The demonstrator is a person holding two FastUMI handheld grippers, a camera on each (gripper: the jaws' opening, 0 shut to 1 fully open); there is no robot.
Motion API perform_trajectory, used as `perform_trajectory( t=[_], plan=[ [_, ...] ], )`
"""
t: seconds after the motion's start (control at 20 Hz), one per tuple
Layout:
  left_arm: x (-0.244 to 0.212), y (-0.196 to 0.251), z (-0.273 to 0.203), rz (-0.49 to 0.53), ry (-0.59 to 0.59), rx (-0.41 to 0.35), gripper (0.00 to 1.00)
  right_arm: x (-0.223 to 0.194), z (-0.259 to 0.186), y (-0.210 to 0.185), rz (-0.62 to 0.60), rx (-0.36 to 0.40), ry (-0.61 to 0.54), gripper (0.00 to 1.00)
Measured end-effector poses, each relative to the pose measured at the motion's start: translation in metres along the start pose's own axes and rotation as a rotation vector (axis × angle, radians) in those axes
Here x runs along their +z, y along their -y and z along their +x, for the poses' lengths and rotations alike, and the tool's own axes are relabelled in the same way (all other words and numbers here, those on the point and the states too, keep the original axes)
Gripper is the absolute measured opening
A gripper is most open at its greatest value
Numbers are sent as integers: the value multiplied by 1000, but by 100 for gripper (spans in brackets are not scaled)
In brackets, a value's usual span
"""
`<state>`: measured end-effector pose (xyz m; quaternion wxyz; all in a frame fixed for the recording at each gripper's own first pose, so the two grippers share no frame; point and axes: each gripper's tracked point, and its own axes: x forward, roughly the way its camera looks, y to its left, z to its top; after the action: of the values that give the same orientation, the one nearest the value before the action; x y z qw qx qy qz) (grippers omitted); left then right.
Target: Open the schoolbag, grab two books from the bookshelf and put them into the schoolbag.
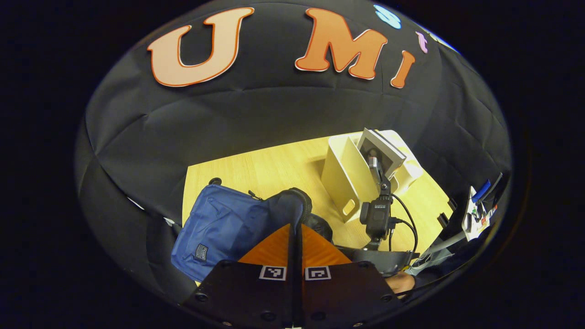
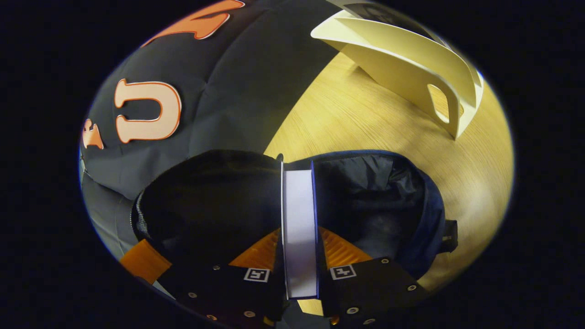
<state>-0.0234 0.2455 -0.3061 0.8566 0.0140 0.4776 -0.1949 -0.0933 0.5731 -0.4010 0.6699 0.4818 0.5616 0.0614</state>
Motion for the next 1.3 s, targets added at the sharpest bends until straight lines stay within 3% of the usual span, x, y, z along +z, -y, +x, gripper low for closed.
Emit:
perform_trajectory(
  t=[0.2, 0.25, 0.3, 0.4, 0.65, 0.9, 1.3],
  plan=[
    [6, -7, -1, -37, 16, 12, 1, -8, -11, -1, -10, 12, -67, 43],
    [7, -9, -1, -40, 23, 18, 1, -5, -14, 1, -24, 2, -61, 67],
    [6, -10, -3, -44, 25, 18, 1, -1, -19, 3, -35, 1, -56, 80],
    [6, -10, -2, -68, 33, 13, 1, 4, -24, 7, -33, 3, -60, 95],
    [4, -9, -2, -84, 40, 17, 1, 1, -38, 7, -42, 15, -104, 96],
    [1, -7, 0, -66, 29, 32, 1, 28, -68, 10, -116, -1, -34, 97],
    [-1, 3, 5, -54, 24, 34, 1, 115, -145, 28, -387, -187, 199, 97]
  ],
)
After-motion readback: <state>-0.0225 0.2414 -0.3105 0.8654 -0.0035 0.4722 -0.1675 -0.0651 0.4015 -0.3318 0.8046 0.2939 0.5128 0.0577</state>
